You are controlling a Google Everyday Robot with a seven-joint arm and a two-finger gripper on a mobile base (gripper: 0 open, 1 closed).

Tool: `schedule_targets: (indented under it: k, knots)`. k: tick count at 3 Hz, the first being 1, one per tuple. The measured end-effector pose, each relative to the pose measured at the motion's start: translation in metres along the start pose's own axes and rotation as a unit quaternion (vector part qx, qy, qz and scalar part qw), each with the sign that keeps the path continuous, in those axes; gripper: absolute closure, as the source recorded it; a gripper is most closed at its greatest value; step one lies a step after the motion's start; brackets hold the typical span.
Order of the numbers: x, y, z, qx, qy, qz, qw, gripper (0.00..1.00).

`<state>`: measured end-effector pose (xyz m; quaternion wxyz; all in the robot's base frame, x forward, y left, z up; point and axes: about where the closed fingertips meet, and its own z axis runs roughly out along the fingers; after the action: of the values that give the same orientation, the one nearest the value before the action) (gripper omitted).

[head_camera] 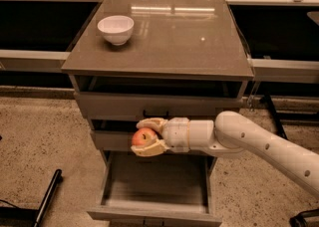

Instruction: Pick apple from bottom drawer and place on counter

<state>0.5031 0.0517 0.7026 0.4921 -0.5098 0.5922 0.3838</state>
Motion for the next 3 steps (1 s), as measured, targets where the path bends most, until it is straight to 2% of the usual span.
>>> schedule_targets:
  k: [1, 2, 3]
  knots:
    - [-0.010, -0.005, 0.000, 0.001, -0.020, -0.003, 0.9998, 1.00]
    - [-0.047, -0.027, -0.016, 0.025, -0.053, -0.039, 0.9975, 1.00]
    - [-0.089, -0.055, -0.034, 0.057, -0.059, -0.065, 0.9945, 1.00]
